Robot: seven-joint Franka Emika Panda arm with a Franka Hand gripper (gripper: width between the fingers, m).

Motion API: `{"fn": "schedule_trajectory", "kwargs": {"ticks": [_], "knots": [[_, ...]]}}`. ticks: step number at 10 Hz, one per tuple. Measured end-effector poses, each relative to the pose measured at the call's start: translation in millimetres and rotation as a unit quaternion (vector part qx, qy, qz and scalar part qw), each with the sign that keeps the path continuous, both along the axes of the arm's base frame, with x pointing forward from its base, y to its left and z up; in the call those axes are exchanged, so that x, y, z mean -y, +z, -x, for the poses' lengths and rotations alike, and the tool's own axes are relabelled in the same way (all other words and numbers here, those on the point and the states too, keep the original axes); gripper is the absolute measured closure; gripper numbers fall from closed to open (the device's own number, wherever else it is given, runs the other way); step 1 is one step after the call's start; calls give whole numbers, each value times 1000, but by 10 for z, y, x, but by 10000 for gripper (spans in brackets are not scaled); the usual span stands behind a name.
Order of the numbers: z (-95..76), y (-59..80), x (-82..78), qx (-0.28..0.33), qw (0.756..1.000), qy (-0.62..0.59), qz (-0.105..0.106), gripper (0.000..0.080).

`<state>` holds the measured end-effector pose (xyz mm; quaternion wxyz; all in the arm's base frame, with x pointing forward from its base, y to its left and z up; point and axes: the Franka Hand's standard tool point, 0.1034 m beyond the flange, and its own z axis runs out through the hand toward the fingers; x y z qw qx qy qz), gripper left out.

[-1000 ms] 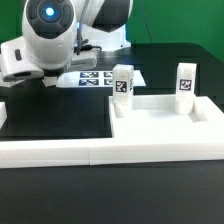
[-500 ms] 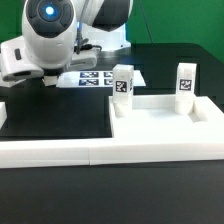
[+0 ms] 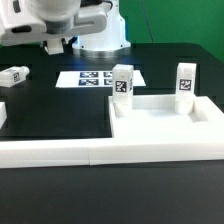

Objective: Assemble square table

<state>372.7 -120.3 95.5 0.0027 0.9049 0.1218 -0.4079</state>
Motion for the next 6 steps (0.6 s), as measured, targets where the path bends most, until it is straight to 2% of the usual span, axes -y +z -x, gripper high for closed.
{"fn": "schedule_trajectory", "kwargs": {"ticks": [2, 3, 4, 6], "knots": [[-21, 12, 7, 57, 998, -2, -10, 509], [-84, 24, -18, 93, 995, -5, -17, 509], [-266, 170, -151, 123, 992, -6, -20, 509], [-770, 472, -450, 186, 982, 9, -27, 509]]}}
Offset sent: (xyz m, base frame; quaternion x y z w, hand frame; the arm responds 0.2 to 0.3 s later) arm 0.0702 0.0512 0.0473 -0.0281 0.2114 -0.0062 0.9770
